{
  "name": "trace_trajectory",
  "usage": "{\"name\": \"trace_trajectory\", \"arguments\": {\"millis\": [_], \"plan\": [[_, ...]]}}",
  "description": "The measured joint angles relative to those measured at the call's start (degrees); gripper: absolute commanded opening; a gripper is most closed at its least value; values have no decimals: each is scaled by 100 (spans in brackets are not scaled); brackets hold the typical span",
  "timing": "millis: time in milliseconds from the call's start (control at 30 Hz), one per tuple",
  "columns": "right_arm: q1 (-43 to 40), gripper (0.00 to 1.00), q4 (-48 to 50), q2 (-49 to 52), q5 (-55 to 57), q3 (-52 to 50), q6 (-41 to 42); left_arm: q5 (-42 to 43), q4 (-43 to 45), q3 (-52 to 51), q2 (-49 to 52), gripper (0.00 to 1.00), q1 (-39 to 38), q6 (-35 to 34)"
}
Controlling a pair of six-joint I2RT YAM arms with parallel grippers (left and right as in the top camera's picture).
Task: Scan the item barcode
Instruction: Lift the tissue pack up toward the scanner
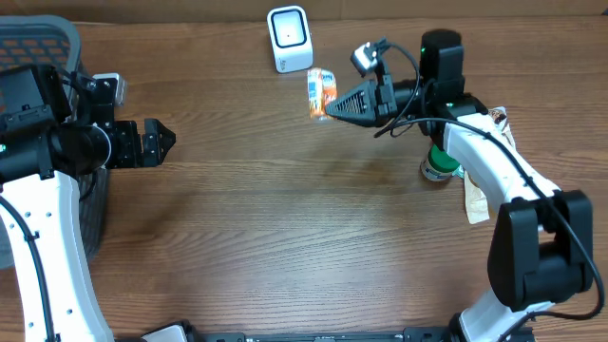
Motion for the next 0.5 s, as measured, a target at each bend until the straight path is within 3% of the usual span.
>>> {"name": "trace_trajectory", "arguments": {"millis": [133,267,400,500], "plan": [[13,4,911,-330,0,0,745,0,4,0,0,100,0,0],[133,4,1165,-555,2,4,1108,0,4,0,0,100,0,0],[424,4,807,-520,79,7,1062,0,4,0,0,100,0,0],[669,4,-37,-420,420,39,699,-2,4,0,0,100,0,0]]}}
